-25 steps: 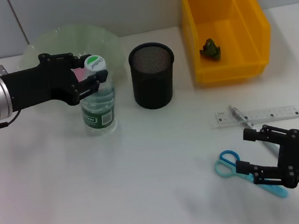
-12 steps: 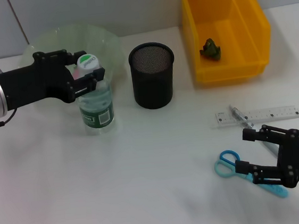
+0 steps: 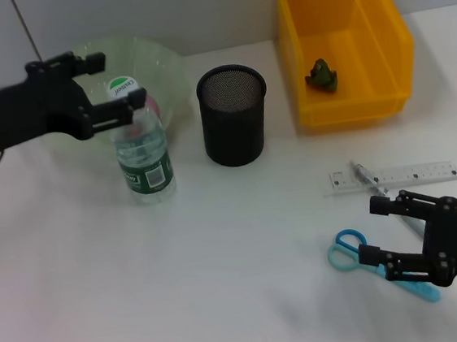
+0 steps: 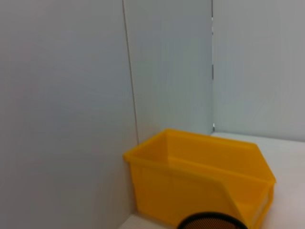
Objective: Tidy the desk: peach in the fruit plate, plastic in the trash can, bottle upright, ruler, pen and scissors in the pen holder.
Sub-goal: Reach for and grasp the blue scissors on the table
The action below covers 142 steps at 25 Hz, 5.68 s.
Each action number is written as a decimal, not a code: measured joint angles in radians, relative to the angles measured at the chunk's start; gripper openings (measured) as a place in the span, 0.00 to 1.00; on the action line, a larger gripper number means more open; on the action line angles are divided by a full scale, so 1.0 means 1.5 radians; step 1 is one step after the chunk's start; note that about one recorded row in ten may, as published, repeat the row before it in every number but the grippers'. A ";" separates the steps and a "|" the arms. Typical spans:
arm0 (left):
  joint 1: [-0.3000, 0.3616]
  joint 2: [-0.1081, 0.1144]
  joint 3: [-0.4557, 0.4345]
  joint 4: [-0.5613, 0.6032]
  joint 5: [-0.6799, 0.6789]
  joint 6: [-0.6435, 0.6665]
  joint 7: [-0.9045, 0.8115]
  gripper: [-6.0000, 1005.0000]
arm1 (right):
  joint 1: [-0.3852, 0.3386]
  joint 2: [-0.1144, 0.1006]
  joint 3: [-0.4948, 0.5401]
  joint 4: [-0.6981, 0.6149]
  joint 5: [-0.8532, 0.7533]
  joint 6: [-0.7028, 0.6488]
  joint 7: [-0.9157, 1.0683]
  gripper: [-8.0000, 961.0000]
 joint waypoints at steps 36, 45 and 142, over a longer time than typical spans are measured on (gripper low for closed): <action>0.038 -0.002 -0.131 -0.379 0.038 0.316 0.430 0.80 | 0.198 -0.019 0.000 -0.641 -0.473 -0.200 0.911 0.85; 0.029 -0.001 -0.135 -0.390 0.036 0.313 0.431 0.80 | 0.271 0.000 -0.139 -0.658 -0.590 -0.233 1.001 0.85; -0.018 -0.003 -0.198 -0.483 0.043 0.301 0.449 0.80 | 0.192 0.003 -0.441 -0.649 -0.615 -0.130 1.074 0.80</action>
